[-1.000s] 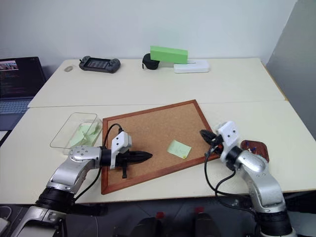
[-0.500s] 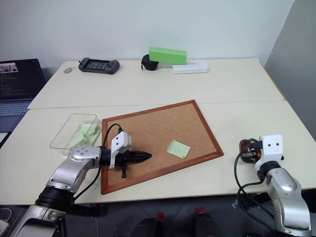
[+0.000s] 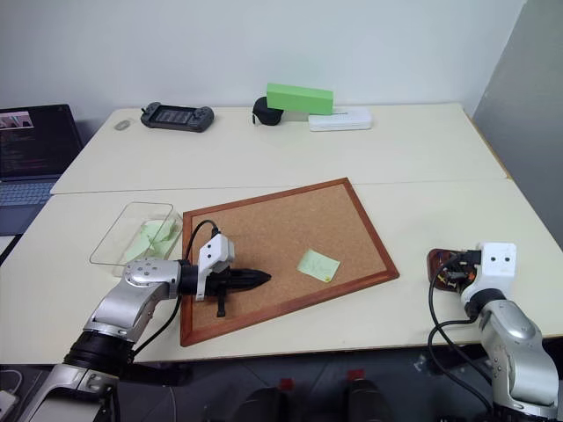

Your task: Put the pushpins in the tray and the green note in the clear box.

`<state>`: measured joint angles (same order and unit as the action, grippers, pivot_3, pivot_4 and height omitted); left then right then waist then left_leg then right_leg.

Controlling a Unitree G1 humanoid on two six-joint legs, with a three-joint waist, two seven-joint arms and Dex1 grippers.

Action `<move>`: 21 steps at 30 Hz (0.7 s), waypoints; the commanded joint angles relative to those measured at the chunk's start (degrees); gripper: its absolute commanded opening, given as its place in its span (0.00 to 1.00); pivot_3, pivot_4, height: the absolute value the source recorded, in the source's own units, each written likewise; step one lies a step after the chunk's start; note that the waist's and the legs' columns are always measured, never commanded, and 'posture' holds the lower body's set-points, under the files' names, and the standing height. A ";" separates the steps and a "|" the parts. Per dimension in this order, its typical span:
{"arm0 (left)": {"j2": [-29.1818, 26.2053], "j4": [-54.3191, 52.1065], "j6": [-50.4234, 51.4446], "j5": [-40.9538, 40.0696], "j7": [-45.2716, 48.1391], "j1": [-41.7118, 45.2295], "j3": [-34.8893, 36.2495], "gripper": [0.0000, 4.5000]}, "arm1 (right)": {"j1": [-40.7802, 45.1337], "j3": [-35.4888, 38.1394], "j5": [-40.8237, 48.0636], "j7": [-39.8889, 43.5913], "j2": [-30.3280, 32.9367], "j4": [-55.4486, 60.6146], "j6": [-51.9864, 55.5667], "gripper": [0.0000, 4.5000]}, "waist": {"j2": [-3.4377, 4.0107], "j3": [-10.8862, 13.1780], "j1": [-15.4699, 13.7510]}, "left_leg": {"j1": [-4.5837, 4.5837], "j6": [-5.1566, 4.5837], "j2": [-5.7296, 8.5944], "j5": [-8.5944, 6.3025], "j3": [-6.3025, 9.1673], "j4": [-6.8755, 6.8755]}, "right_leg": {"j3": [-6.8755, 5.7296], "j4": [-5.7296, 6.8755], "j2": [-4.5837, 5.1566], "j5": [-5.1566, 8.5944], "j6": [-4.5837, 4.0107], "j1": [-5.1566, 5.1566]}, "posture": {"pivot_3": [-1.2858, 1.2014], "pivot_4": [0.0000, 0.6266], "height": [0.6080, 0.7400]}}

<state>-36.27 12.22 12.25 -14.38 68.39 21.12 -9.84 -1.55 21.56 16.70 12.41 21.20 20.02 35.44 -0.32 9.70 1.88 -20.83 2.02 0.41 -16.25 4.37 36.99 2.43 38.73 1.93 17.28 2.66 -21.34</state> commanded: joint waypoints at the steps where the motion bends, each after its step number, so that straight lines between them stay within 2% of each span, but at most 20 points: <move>1: 0.12 3.17 1.27 3.28 0.51 -1.23 -3.22 0.00 | 0.88 1.37 0.36 -0.48 0.75 0.49 -0.39 0.45 | 0.00 0.00 0.00 | 0.00 0.00 0.00 0.00 0.00 0.00 | -0.01 0.00 0.00 0.00 0.00 0.00 | 0.52 0.24 1.00; 3: 0.28 3.34 1.23 3.26 0.47 -1.02 -3.22 0.00 | 0.93 1.37 0.39 -0.50 0.91 0.32 -0.45 0.50 | 0.00 0.00 -0.01 | 0.00 0.00 0.00 0.00 0.02 0.00 | -0.01 0.01 0.00 0.00 0.00 0.01 | 0.52 0.24 1.00; 11: 0.38 3.15 1.29 3.20 0.64 -1.08 -3.11 0.00 | 1.15 1.37 -0.72 -1.32 1.40 -0.43 -1.76 0.86 | 0.00 0.00 -0.02 | 0.00 -0.01 0.01 0.01 0.01 0.01 | -0.01 0.00 0.00 0.00 0.00 0.01 | 0.52 0.24 1.00; 15: 0.35 3.09 1.36 3.17 0.71 -1.22 -3.03 0.00 | 1.08 1.14 -2.20 -1.77 2.31 -0.63 -3.67 0.86 | 0.01 0.00 -0.02 | 0.00 -0.01 0.00 0.01 0.01 0.01 | -0.01 0.00 0.00 0.00 0.00 0.01 | 0.52 0.24 1.00; 21: 0.52 3.04 1.55 3.08 0.57 -1.18 -2.97 0.00 | -0.84 -2.93 -9.27 -0.12 6.74 -0.78 -10.99 0.86 | 0.01 -0.01 -0.01 | 0.00 -0.01 0.02 0.01 0.00 0.00 | 0.00 -0.01 0.00 0.01 0.01 0.01 | 0.52 0.24 1.00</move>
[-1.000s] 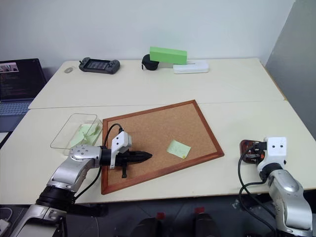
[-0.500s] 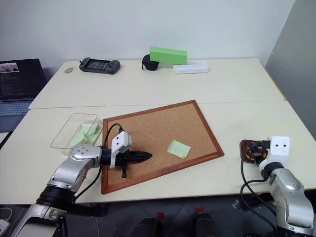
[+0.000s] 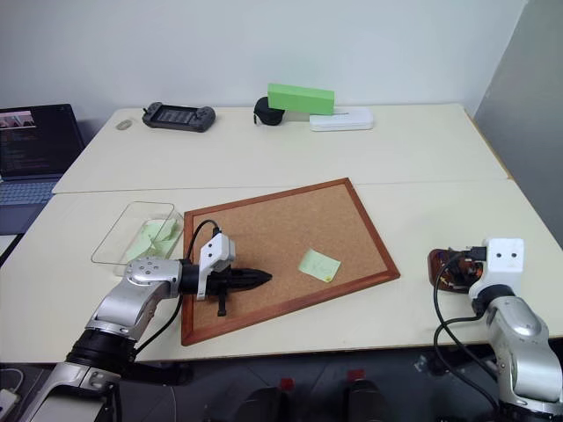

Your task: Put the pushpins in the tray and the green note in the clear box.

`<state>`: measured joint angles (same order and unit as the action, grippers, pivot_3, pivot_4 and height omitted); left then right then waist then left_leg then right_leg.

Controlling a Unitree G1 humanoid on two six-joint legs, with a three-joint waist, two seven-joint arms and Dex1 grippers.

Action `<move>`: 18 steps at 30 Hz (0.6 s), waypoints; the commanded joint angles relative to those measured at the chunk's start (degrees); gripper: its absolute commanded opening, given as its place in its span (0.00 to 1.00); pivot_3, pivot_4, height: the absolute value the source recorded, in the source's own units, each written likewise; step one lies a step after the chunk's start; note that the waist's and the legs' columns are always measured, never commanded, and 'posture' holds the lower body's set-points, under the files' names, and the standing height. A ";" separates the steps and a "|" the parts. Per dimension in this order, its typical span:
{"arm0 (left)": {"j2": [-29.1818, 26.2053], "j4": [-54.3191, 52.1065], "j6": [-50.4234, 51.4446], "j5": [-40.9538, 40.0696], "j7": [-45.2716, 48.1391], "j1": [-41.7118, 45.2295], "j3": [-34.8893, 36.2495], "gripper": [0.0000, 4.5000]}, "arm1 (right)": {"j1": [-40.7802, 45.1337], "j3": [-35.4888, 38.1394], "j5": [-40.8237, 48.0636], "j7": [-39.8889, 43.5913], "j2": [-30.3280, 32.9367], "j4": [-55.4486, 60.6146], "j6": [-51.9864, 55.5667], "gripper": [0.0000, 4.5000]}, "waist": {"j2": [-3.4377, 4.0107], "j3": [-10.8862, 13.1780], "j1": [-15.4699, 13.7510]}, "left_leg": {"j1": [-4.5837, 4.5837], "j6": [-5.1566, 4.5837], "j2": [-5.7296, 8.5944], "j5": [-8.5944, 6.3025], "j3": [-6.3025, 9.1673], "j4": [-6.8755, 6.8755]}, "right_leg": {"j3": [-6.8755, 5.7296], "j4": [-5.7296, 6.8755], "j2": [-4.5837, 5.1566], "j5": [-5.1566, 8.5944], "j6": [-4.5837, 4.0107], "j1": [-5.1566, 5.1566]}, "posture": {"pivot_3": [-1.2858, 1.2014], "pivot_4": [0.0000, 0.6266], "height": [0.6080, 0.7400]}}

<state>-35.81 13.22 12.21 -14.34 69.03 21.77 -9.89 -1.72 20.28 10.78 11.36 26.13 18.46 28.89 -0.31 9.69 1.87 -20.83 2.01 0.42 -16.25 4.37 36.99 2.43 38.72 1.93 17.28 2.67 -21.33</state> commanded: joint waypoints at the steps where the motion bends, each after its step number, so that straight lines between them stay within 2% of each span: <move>1: 0.07 2.05 1.59 3.05 -0.06 -1.79 -2.93 0.00 | -0.86 -2.11 -3.96 1.01 2.11 0.55 -5.03 0.86 | 0.00 0.00 0.00 | 0.00 0.00 -0.01 0.00 0.00 0.00 | 0.00 0.00 0.00 0.00 0.00 0.00 | 0.52 0.24 1.00; 5: 0.06 2.16 1.53 3.08 -0.06 -1.70 -2.89 0.00 | -1.13 -2.21 -4.25 1.39 1.72 0.24 -6.39 0.86 | 0.00 0.00 0.00 | 0.00 0.00 -0.01 0.00 0.02 0.00 | -0.02 0.00 -0.01 0.00 0.00 0.01 | 0.52 0.24 1.00; 10: -0.20 2.21 1.56 3.12 0.16 -1.67 -2.88 0.00 | -3.13 -2.99 6.29 10.71 -0.12 5.90 -5.60 0.86 | 0.00 0.00 -0.01 | 0.00 0.00 -0.02 0.00 0.03 0.00 | -0.02 0.00 -0.01 0.00 0.00 0.02 | 0.52 0.24 1.00; 14: -0.17 2.45 1.57 3.17 0.39 -1.41 -2.93 0.00 | -5.34 -8.16 9.99 18.60 2.06 11.74 -5.64 0.86 | 0.00 0.00 -0.01 | -0.01 0.00 -0.03 0.00 0.02 0.00 | -0.02 -0.01 -0.01 0.00 0.00 0.02 | 0.52 0.24 1.00; 18: 0.03 2.64 1.51 3.29 0.52 -1.10 -3.06 0.00 | -5.55 -17.35 4.99 23.98 5.79 13.08 -9.90 0.86 | -0.03 0.00 -0.02 | 0.00 0.00 -0.02 0.00 0.03 0.03 | -0.03 -0.03 0.00 0.06 0.10 0.03 | 0.52 0.24 1.00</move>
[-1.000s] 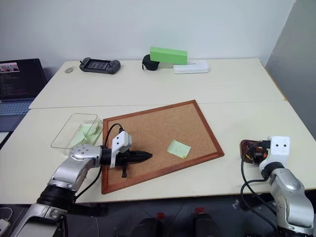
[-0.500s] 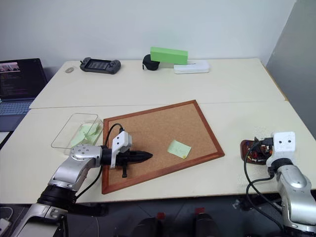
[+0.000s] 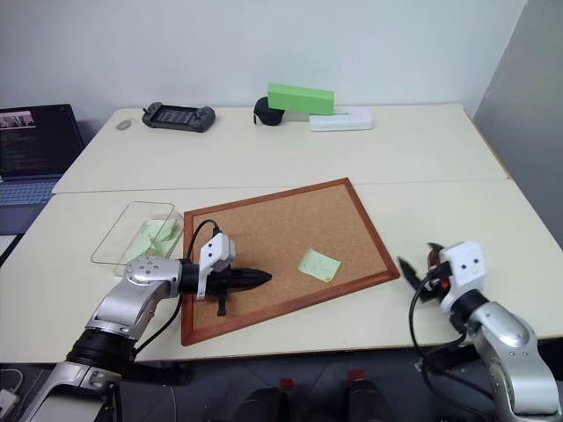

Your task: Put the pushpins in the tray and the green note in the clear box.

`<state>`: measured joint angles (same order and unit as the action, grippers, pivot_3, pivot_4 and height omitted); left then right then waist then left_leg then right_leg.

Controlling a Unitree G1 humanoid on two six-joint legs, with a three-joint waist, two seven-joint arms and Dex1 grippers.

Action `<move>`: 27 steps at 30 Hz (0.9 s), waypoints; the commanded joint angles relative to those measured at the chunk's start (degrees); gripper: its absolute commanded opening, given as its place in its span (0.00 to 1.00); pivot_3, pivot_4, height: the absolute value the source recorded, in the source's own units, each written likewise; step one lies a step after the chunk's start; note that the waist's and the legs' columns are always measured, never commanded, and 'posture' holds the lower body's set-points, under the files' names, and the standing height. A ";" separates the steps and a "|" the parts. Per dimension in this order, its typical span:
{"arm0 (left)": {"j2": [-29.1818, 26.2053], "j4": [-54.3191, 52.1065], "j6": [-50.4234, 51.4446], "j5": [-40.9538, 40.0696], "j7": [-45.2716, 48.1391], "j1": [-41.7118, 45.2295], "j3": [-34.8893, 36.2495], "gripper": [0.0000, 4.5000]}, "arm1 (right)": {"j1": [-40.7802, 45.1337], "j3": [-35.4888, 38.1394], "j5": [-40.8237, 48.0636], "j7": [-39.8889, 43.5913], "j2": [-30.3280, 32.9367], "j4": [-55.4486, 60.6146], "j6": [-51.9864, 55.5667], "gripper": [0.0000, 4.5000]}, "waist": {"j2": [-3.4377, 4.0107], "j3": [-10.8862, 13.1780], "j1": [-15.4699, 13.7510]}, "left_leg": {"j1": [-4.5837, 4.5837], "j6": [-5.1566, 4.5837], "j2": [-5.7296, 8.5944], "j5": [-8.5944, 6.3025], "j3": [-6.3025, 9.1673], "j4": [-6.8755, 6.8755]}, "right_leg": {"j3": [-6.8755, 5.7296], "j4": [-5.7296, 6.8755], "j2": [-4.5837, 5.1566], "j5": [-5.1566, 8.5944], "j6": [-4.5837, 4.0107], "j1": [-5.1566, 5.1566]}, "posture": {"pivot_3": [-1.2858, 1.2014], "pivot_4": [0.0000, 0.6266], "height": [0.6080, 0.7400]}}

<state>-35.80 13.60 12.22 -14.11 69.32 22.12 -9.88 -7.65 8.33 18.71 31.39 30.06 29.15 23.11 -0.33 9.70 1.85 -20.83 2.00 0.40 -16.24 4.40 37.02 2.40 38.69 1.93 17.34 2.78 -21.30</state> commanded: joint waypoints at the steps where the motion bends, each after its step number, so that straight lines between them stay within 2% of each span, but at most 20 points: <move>1: 0.08 2.23 1.51 3.09 0.21 -1.43 -3.09 0.00 | 1.03 -7.19 -3.54 4.36 1.80 1.97 -4.79 0.86 | -0.03 -0.02 0.00 | 0.00 0.00 0.00 0.00 0.01 0.00 | -0.01 -0.01 -0.01 0.02 0.04 0.00 | 0.52 0.24 1.00; 15: -0.59 0.47 2.14 2.89 0.09 -2.72 -2.69 0.00 | 10.98 -20.18 -6.10 8.81 -3.63 -8.69 -9.62 0.86 | -0.09 -0.02 -0.02 | -0.01 0.00 -0.01 0.00 0.05 -0.02 | -0.04 -0.03 0.00 -0.06 -0.10 -0.01 | 0.52 0.24 1.00; 27: -1.47 -0.70 1.83 3.10 0.03 -3.82 -2.47 0.00 | 15.37 -22.74 -8.11 9.81 -7.25 -18.46 -12.61 0.86 | -0.10 -0.02 0.02 | -0.02 0.00 -0.01 0.00 0.04 -0.02 | -0.04 -0.05 0.00 -0.06 -0.11 -0.02 | 0.52 0.24 1.00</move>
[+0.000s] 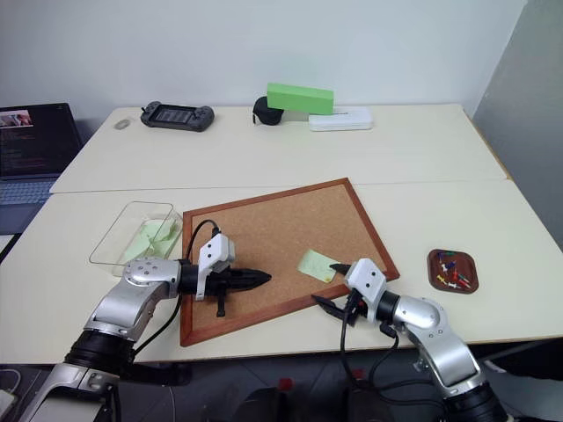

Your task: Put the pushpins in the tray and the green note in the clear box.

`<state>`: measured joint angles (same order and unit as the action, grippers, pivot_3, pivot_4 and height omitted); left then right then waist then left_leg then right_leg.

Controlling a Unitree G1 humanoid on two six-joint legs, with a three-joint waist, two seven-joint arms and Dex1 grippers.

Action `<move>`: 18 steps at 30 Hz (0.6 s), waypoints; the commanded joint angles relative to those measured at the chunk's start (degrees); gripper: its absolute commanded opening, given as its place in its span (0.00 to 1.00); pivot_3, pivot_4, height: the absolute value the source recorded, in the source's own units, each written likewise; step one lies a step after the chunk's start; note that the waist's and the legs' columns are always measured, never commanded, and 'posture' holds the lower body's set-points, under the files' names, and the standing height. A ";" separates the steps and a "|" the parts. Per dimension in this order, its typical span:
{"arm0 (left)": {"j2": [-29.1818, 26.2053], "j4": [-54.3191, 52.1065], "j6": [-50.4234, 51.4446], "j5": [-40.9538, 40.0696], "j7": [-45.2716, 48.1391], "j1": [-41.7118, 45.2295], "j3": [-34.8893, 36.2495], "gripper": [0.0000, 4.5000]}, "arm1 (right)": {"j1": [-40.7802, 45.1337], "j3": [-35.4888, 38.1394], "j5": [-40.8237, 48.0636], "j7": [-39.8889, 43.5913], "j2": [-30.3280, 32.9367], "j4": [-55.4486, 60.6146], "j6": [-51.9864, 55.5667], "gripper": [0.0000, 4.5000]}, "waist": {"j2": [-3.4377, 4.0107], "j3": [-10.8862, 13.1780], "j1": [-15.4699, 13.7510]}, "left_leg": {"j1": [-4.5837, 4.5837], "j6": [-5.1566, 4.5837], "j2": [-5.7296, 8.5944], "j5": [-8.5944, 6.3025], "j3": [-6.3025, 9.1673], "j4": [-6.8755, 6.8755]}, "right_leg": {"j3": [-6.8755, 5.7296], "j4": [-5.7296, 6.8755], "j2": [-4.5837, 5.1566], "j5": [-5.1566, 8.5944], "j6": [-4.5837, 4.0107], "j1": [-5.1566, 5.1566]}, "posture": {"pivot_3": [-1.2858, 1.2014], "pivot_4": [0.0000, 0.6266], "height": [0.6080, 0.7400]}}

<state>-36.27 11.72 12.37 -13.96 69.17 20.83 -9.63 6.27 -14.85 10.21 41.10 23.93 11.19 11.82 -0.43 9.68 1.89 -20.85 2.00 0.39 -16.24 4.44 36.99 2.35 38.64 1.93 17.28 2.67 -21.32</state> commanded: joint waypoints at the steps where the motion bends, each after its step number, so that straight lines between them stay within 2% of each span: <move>1: -1.08 1.12 1.65 2.99 0.07 -2.69 -2.64 0.00 | 2.05 0.65 0.45 0.08 -1.49 -1.21 -1.34 0.82 | 0.00 0.00 -0.01 | 0.00 0.00 0.00 0.00 0.00 0.00 | 0.00 0.00 0.00 0.00 0.00 -0.01 | 0.52 0.24 1.00; 2: -1.22 0.97 1.56 3.01 0.08 -2.92 -2.60 0.00 | 2.58 0.88 0.54 0.04 -1.81 -1.80 -1.33 0.82 | 0.00 0.00 0.01 | 0.00 0.00 0.00 0.00 0.00 0.00 | 0.00 0.00 0.00 0.00 0.00 -0.01 | 0.52 0.24 1.00; 18: -1.61 0.54 1.62 2.81 -0.42 -3.31 -2.52 0.00 | 2.13 0.75 -0.01 0.70 -1.45 -2.71 -0.50 0.14 | 0.00 0.00 0.06 | 0.00 0.00 0.00 0.00 -0.01 -0.02 | 0.01 0.00 0.00 0.00 -0.01 -0.02 | 0.52 0.24 1.00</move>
<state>-36.80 10.42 12.33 -13.95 68.16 19.80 -9.62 8.29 -14.54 10.24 41.28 22.11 6.93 11.73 -0.43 9.68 1.95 -20.85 2.00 0.38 -16.24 4.43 36.98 2.36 38.64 1.93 17.28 2.66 -21.35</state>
